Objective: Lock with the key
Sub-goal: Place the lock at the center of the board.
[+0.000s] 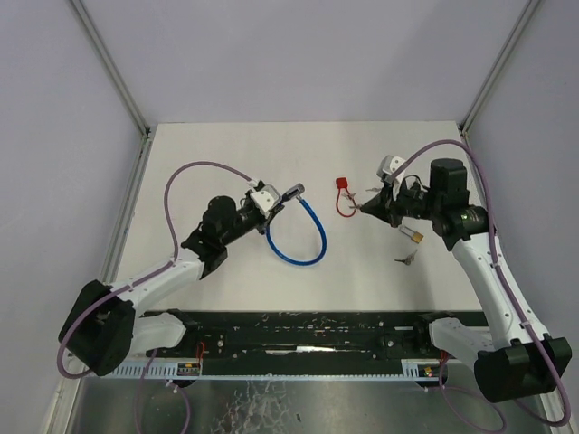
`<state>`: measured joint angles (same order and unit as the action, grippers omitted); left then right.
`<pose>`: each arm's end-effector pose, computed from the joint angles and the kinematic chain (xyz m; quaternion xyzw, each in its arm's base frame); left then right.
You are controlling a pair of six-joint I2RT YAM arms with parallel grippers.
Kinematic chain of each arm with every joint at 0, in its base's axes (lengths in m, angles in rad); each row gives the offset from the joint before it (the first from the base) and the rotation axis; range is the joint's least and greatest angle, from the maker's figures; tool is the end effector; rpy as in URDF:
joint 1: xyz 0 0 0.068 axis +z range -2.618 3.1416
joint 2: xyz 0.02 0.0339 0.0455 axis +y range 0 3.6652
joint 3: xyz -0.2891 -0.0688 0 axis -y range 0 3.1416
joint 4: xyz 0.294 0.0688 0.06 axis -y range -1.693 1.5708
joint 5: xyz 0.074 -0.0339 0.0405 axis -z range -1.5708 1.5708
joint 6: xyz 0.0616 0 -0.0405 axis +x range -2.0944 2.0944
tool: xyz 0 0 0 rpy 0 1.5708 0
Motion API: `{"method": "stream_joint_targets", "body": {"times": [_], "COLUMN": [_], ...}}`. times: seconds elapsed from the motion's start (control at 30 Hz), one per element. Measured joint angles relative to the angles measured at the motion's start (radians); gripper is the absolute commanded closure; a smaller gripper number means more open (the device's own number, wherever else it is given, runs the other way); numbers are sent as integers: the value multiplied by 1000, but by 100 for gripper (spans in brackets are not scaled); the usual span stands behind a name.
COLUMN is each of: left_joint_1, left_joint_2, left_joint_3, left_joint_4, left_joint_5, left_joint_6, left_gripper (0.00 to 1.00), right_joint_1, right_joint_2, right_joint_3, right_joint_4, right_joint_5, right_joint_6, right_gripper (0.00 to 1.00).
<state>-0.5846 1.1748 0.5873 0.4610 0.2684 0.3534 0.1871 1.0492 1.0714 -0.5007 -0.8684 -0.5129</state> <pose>0.2568 -0.1895 0.2504 0.4150 0.6234 -0.1753 0.6391 0.2561 0.0963 0.3783 -0.4711 0.6533 0.2783 0.5233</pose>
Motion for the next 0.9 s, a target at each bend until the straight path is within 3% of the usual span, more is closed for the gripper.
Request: {"method": "stream_joint_targets", "body": {"times": [0.23,0.4,0.57,0.7,0.9], "left_joint_1": [130,365,534,556,557], "left_joint_2": [188,343,433,436,425], "left_joint_3": [58,68,62,61,61], "left_joint_4": [-13,63,96,72,-9], "left_joint_5": [75,167,130,12,-143], "left_joint_6": [-345,-675,-912,-1011,-1069], "left_gripper": [100,100,100,90,55], "right_joint_1": [-51,-59,-60,-61,-63], "right_joint_2": [14,14,24,34,34], "right_joint_3": [-198,-287,-317,-319,-323], "right_joint_4": [196,330,396,425,444], "right_joint_5": [-55,-93,-114,-119,-119], "right_joint_6": [118,203,246,261,276], "right_gripper": [98,99,99,98,98]}}
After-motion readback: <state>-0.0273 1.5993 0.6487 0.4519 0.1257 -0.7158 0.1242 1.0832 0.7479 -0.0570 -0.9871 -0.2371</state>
